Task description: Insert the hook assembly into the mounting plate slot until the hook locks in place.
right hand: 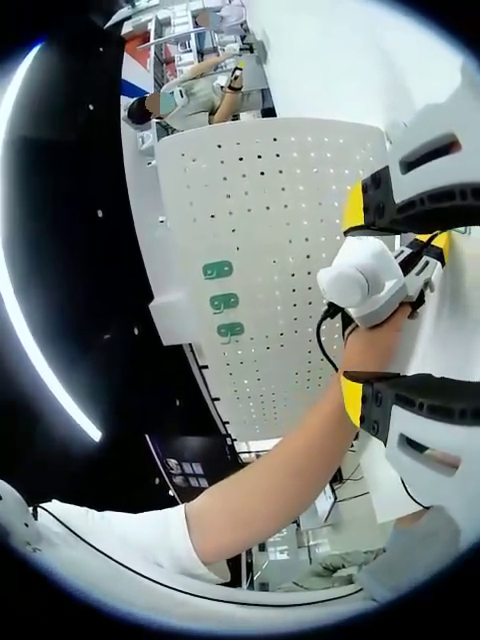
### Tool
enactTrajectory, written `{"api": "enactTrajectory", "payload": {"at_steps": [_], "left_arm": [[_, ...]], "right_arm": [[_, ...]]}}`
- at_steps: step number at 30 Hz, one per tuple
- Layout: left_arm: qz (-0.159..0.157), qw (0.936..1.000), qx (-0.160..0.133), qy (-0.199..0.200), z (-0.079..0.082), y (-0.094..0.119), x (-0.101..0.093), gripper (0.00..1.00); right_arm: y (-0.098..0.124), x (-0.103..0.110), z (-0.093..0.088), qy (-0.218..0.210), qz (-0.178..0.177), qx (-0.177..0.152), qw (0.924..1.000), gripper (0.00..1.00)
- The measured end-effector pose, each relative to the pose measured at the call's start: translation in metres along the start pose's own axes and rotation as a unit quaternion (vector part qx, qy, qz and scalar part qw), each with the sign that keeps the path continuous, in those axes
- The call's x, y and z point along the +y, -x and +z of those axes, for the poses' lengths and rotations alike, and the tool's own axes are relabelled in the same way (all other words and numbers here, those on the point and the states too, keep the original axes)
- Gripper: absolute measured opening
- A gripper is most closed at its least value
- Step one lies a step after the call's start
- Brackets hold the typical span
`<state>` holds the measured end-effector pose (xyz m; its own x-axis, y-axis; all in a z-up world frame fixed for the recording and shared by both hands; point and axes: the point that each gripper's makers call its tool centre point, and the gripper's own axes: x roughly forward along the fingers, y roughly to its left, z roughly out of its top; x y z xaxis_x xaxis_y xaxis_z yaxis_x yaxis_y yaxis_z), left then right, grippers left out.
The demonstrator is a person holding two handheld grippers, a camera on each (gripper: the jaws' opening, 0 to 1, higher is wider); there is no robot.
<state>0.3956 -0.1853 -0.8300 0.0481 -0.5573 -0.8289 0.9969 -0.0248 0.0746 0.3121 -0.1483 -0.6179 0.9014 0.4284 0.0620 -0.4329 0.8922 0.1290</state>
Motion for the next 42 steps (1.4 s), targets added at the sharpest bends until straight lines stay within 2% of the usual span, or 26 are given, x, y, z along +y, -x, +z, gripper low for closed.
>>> {"api": "enactTrajectory", "payload": {"at_steps": [8, 10, 13, 14, 17, 19, 29, 36, 39, 42], "left_arm": [[-0.001, 1.0000, 0.000, -0.001, 0.001, 0.000, 0.000, 0.02], [-0.004, 0.9999, -0.005, 0.016, 0.001, 0.000, 0.000, 0.02], [0.002, 0.9993, -0.019, 0.032, 0.001, 0.002, 0.003, 0.02], [0.003, 0.9989, -0.031, 0.034, 0.003, 0.003, 0.003, 0.02], [0.006, 0.9985, -0.043, 0.033, 0.004, 0.008, 0.003, 0.02], [0.007, 0.9972, -0.061, 0.042, 0.009, 0.010, 0.004, 0.02], [0.008, 0.9932, -0.099, 0.061, 0.013, 0.023, 0.003, 0.02], [0.014, 0.9888, -0.132, 0.068, 0.022, 0.035, 0.003, 0.02], [0.020, 0.9842, -0.159, 0.077, 0.028, 0.044, 0.004, 0.02], [0.028, 0.9815, -0.173, 0.077, 0.032, 0.052, 0.006, 0.02]], "right_arm": [[0.000, -0.001, -0.001, 0.001, 0.000, 0.002, 1.0000, 0.52], [0.000, -0.001, 0.000, -0.001, 0.000, 0.001, 1.0000, 0.52], [0.000, -0.001, 0.000, 0.000, 0.000, 0.002, 1.0000, 0.52], [0.000, -0.001, 0.000, 0.001, 0.000, 0.001, 1.0000, 0.52], [0.001, -0.001, 0.001, 0.000, 0.000, 0.000, 1.0000, 0.52], [0.000, 0.000, 0.001, -0.001, 0.000, -0.001, 1.0000, 0.52], [0.000, 0.002, 0.001, -0.002, 0.005, -0.002, 1.0000, 0.53], [-0.001, 0.002, 0.003, -0.003, 0.004, -0.004, 1.0000, 0.53], [-0.001, 0.002, 0.003, -0.003, 0.004, -0.005, 1.0000, 0.53], [-0.001, 0.003, 0.004, -0.002, 0.005, -0.006, 1.0000, 0.53]]}}
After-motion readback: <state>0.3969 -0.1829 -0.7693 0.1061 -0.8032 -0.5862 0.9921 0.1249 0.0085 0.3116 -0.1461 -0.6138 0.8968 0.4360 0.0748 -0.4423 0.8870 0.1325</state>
